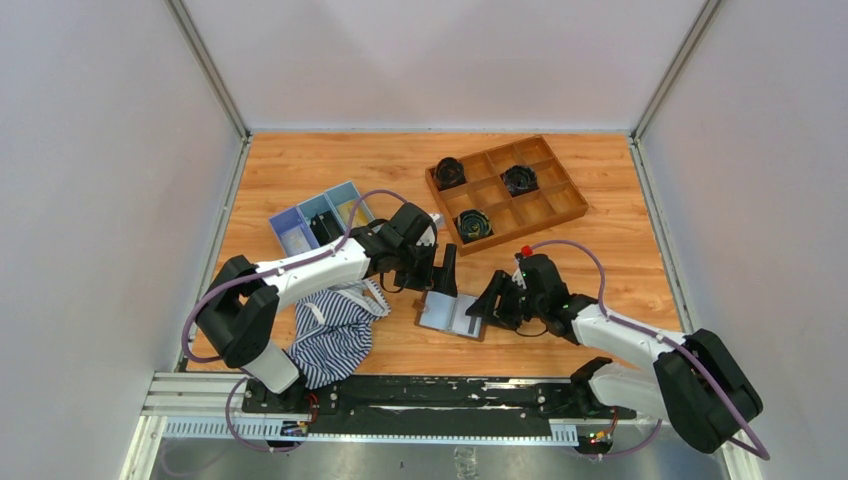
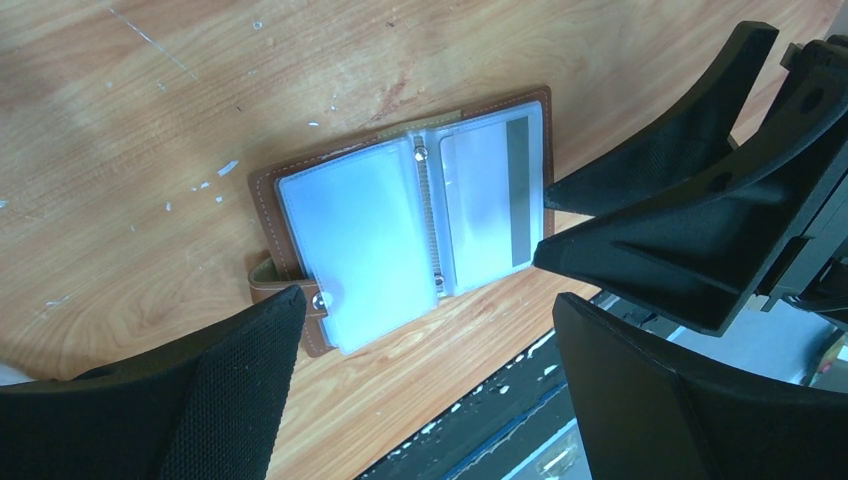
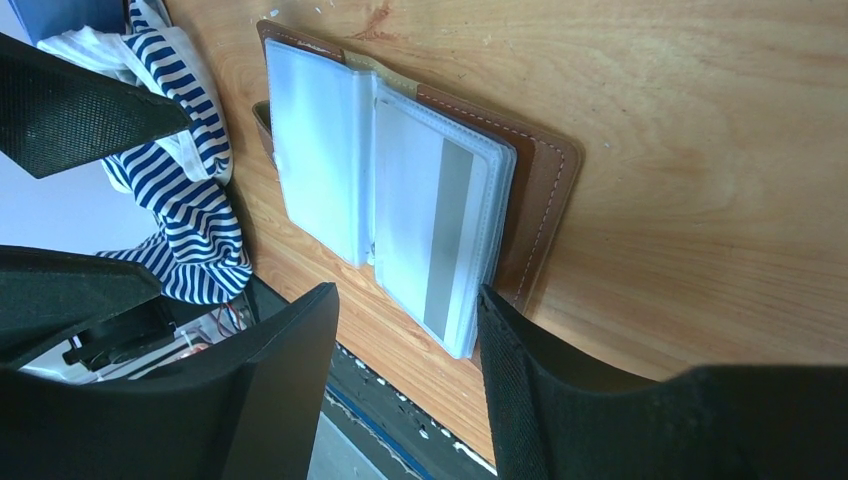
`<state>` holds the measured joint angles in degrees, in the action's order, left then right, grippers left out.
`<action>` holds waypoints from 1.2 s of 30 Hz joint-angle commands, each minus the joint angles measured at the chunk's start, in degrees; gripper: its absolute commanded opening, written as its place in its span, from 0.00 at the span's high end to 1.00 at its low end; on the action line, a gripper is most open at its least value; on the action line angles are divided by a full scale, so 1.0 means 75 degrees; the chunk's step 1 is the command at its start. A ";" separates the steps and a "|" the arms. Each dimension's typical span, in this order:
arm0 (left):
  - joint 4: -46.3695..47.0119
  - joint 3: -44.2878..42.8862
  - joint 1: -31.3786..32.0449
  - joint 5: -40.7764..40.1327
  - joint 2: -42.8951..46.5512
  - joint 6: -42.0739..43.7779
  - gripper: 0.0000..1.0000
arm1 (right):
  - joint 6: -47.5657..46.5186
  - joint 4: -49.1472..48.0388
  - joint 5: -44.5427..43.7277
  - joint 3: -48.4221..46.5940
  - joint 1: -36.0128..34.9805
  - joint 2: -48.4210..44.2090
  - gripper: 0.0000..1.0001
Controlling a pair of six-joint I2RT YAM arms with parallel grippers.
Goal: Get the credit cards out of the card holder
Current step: Remove the credit card from the card holder.
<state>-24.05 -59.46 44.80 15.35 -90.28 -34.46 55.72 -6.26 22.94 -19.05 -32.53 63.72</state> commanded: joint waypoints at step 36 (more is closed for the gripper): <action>0.0643 0.0229 0.0039 0.1112 -0.0305 -0.0176 0.06 | -0.0066 0.0177 -0.0113 -0.0434 -0.0448 0.0020 0.44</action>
<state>-22.74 -58.98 44.77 16.99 -90.37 -34.74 55.68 -5.89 23.86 -23.86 -34.89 62.92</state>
